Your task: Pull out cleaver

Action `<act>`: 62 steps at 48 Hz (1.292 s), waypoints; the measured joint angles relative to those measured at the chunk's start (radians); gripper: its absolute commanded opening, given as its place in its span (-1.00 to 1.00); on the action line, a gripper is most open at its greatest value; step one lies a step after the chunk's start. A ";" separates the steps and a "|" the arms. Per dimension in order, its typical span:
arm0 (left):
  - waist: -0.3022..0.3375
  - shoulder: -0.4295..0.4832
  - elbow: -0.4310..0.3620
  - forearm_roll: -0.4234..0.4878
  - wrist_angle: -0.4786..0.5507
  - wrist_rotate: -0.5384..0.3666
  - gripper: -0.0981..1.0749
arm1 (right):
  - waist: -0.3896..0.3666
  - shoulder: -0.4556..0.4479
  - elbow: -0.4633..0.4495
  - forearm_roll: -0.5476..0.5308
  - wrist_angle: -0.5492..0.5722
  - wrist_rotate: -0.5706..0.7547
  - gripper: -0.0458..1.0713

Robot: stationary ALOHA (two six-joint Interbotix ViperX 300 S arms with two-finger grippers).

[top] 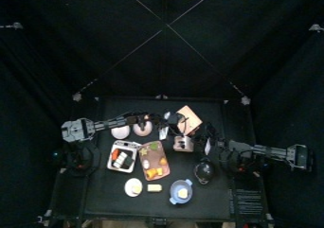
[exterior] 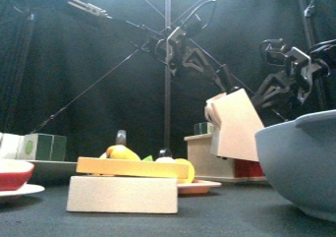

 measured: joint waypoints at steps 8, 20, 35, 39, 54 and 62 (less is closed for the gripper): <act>-0.002 0.009 0.000 -0.006 -0.018 0.000 0.05 | 0.049 0.017 -0.031 -0.002 -0.049 -0.003 0.14; -0.003 0.017 0.000 -0.008 -0.031 0.003 0.05 | 0.089 0.104 -0.067 -0.014 -0.075 -0.006 0.14; -0.012 0.020 0.000 -0.006 -0.031 0.006 0.05 | 0.084 0.172 -0.084 -0.006 -0.058 0.000 0.14; -0.014 0.020 0.000 -0.008 -0.031 0.005 0.05 | 0.083 0.173 -0.087 -0.002 -0.040 0.000 0.14; -0.014 0.002 0.000 -0.006 -0.032 0.005 0.05 | 0.083 0.166 -0.092 0.015 0.011 0.000 0.14; -0.014 -0.032 0.017 -0.008 -0.032 0.006 0.05 | 0.084 0.166 -0.092 0.018 0.015 0.000 0.14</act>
